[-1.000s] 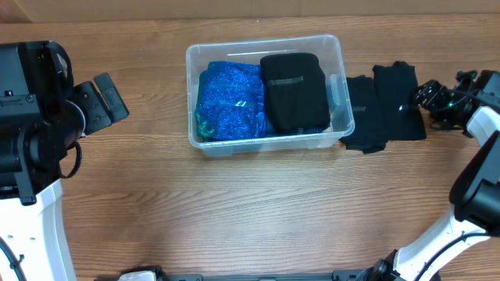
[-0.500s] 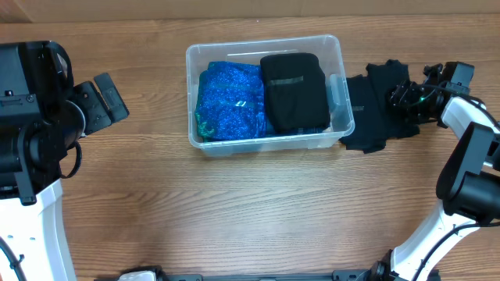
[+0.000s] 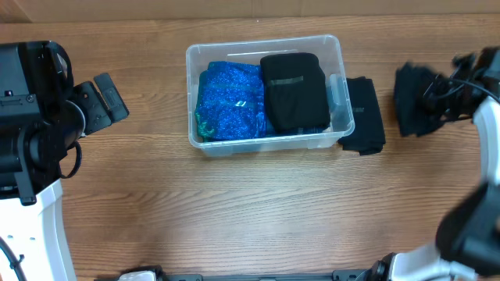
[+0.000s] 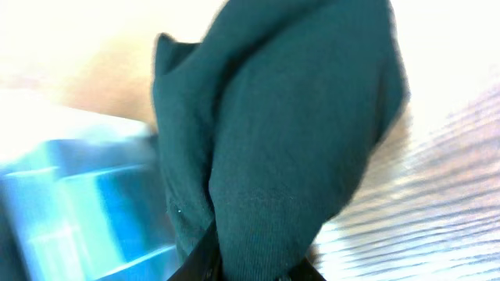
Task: Pack container
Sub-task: 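Grasp the far-right black garment with the right gripper, then lay the black garment with the right gripper over the blue cloth in the bin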
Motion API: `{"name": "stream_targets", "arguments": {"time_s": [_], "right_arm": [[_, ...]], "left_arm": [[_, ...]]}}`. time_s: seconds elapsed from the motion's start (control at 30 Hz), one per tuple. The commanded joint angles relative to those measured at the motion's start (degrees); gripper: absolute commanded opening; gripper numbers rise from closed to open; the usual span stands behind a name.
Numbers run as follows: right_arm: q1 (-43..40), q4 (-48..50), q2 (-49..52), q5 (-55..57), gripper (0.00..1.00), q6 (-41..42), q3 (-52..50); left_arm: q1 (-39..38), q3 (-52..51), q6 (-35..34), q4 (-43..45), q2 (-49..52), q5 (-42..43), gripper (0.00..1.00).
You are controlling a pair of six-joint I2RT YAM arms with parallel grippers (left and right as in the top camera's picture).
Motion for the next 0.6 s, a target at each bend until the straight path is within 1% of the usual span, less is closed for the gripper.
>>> {"name": "stream_targets", "arguments": {"time_s": [0.0,0.07,0.13,0.2,0.27,0.4,0.43,0.57], "right_arm": [[6.14,-2.6,-10.8,-8.41,0.05,4.07,2.43],[10.4,-4.11,-12.07,-11.76,0.05,6.29,2.4],[16.79,-4.11,-11.8,-13.11,0.05,10.23,2.29],[24.83,-0.92,-10.88,-13.05,0.05,15.1,2.23],[30.8,3.23,-10.16,-12.52,0.05,20.61,2.08],[43.98,14.86,-7.69,-4.74,0.05,36.13,2.08],[48.96,19.5,-6.12,-0.98,0.05,41.29,2.08],[54.95,24.41,-2.16,7.15,0.05,50.49,2.08]], "left_arm": [[-0.02,0.17,0.04,-0.11,-0.07,-0.74,1.0],[-0.02,0.17,0.04,-0.11,-0.07,-0.74,1.0],[-0.02,0.17,0.04,-0.11,-0.07,-0.74,1.0],[-0.02,0.17,0.04,-0.11,-0.07,-0.74,1.0],[-0.02,0.17,0.04,-0.13,-0.07,-0.74,1.0],[-0.02,0.17,0.04,-0.11,-0.07,-0.72,1.0],[-0.02,0.17,0.04,-0.13,-0.07,-0.74,1.0],[-0.02,0.17,0.04,-0.11,-0.07,-0.74,1.0]]}}
